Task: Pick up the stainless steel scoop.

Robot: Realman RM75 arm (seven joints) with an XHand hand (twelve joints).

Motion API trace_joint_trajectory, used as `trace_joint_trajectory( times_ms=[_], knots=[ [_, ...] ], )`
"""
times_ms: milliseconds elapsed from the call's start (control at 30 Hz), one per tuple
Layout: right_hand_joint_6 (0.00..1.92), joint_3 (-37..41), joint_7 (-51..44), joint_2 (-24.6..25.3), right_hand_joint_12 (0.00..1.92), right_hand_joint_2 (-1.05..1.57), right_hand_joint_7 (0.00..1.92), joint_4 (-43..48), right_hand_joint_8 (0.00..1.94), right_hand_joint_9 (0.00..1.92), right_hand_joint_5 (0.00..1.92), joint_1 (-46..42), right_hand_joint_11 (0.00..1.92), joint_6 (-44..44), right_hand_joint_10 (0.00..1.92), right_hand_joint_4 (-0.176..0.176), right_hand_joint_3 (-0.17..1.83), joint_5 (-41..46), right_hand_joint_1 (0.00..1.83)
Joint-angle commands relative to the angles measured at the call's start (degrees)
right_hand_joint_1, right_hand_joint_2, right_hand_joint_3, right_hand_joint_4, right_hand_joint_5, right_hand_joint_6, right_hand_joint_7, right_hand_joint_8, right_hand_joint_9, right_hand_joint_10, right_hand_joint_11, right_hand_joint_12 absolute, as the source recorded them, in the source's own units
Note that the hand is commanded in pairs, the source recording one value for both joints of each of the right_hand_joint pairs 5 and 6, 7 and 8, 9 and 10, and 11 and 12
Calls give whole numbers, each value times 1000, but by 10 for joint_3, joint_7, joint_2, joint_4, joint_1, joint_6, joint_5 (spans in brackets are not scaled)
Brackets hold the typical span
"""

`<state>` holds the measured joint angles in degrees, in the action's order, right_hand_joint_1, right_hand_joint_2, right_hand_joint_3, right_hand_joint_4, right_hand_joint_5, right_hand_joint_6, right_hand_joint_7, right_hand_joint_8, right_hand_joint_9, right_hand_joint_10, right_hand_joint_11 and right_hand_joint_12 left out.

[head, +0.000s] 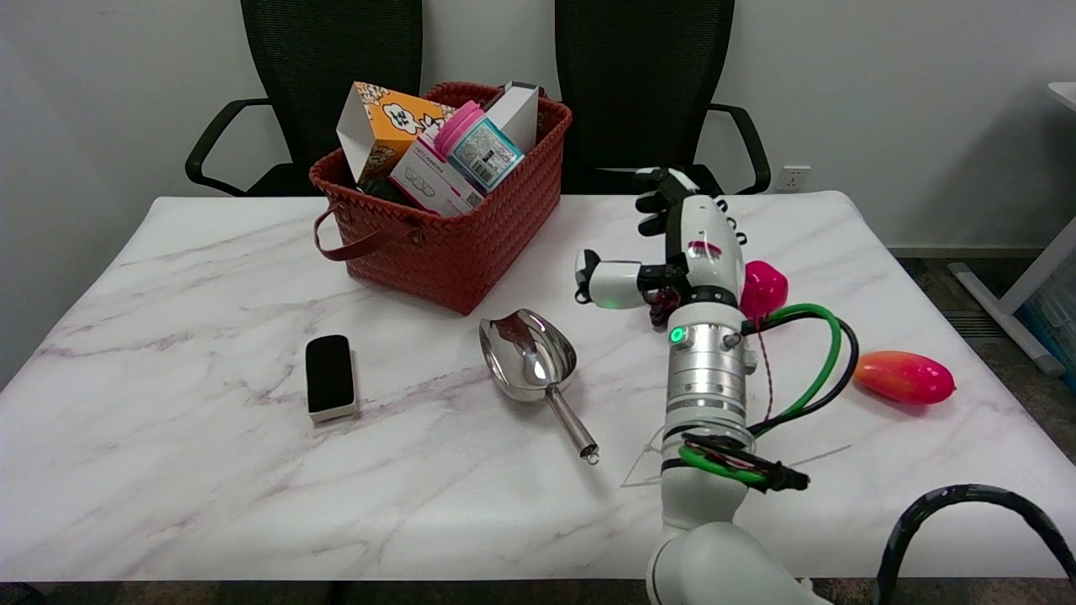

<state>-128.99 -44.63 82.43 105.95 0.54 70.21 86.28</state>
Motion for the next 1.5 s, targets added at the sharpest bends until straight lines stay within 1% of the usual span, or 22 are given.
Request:
trace_joint_trajectory(
  times_ms=[33, 200, 333, 400, 500, 700, 933, 1133, 1300, 1467, 1500],
  knots=[
    [521, -65, -77, 58, 546, 237, 626, -33, 626, 743, 521, -10, 546, 103, 743, 0, 1141, -1, 1236],
    [545, -109, -77, 64, 546, 273, 630, -65, 630, 743, 545, -12, 546, 186, 743, 0, 1137, -26, 1230],
    [557, -130, -77, 77, 546, 286, 634, -93, 634, 743, 557, -15, 546, 232, 743, 0, 1138, -61, 1229],
    [556, -132, -95, 91, 545, 289, 635, -106, 635, 742, 556, -17, 545, 248, 742, 0, 1140, -85, 1229],
    [553, -138, -147, 109, 542, 288, 634, -105, 634, 740, 553, -20, 542, 267, 740, 0, 1160, -109, 1232],
    [513, -154, -175, 158, 541, 246, 634, -131, 634, 735, 513, -22, 541, 293, 735, 0, 1195, -136, 1236],
    [472, -167, -178, 193, 541, 186, 634, -147, 634, 733, 472, -24, 541, 307, 733, 0, 1222, -123, 1240],
    [446, -176, -174, 228, 540, 152, 631, -150, 631, 731, 446, -23, 540, 301, 731, 0, 1255, -76, 1234],
    [375, -179, -172, 240, 540, 112, 619, -151, 619, 700, 375, -23, 540, 295, 700, 0, 1295, -44, 1229],
    [235, -186, -177, 245, 539, 51, 592, -133, 592, 653, 235, -22, 539, 290, 653, 0, 1319, -19, 1231],
    [232, -189, -178, 244, 539, 35, 589, -128, 589, 644, 232, -22, 539, 294, 644, 0, 1322, -12, 1232]
  ],
)
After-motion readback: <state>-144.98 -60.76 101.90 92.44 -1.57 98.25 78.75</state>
